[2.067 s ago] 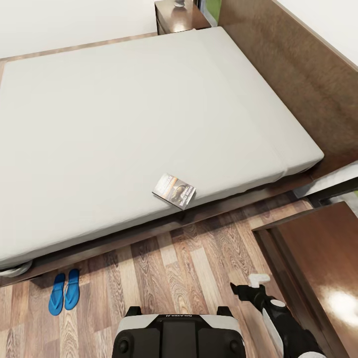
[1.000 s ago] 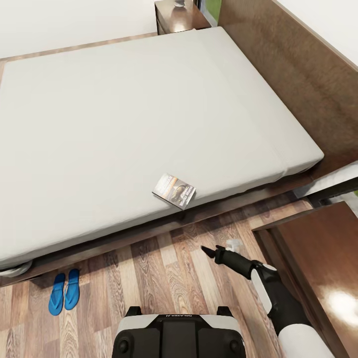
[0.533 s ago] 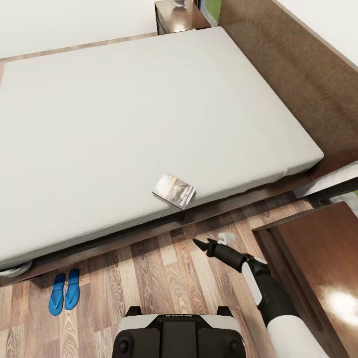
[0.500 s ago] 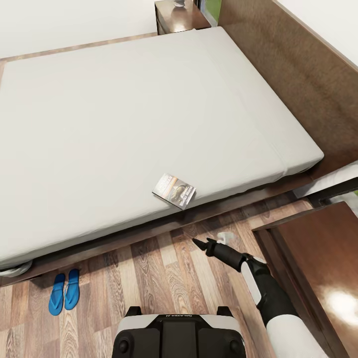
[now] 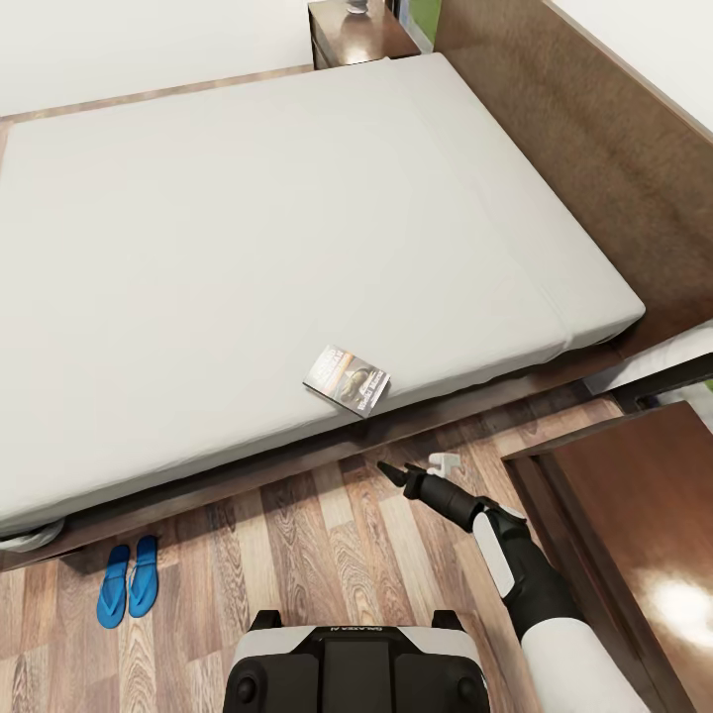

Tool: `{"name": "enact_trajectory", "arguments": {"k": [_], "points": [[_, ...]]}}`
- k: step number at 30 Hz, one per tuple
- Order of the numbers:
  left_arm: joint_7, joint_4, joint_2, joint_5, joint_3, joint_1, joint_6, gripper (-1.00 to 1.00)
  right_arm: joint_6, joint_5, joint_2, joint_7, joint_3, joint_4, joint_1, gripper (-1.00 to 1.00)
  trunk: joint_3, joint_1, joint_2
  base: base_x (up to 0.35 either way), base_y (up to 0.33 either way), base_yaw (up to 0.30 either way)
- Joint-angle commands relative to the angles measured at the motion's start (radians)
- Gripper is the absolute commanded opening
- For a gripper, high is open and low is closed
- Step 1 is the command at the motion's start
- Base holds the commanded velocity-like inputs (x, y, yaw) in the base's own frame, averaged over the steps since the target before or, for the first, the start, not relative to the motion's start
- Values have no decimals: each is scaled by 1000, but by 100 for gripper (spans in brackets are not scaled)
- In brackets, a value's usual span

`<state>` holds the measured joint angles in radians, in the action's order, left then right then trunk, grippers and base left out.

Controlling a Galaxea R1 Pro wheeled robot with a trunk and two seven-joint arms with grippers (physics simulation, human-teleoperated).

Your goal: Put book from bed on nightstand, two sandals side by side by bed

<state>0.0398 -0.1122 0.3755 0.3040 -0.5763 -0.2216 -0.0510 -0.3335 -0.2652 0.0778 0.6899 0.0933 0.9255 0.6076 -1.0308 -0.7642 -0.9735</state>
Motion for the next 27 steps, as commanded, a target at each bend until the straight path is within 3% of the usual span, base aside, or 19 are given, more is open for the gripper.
{"name": "enact_trajectory", "arguments": {"k": [1, 10, 17, 21, 27], "points": [[3, 1, -1, 10, -7, 0, -3, 100, -9, -9, 1, 3, 3, 0, 1, 100, 0, 0, 0, 0, 0, 0], [2, 15, -8, 10, -7, -1, -3, 100, -11, -17, -1, 10, 6, 0, 1, 100, 0, 0, 0, 0, 0, 0], [2, 32, -9, 11, -7, -1, -5, 100, -13, -18, 1, 66, 6, -2, 1, 100, 0, 0, 0, 0, 0, 0], [2, 34, -10, 11, -7, -1, -6, 100, -13, -19, -2, 109, 9, -2, 1, 100, 0, 0, 0, 0, 0, 0], [2, 35, -10, 11, -8, -1, -7, 100, -15, -18, -11, 227, 18, -3, 2, 100, 0, 0, 0, 0, 0, 0]]}}
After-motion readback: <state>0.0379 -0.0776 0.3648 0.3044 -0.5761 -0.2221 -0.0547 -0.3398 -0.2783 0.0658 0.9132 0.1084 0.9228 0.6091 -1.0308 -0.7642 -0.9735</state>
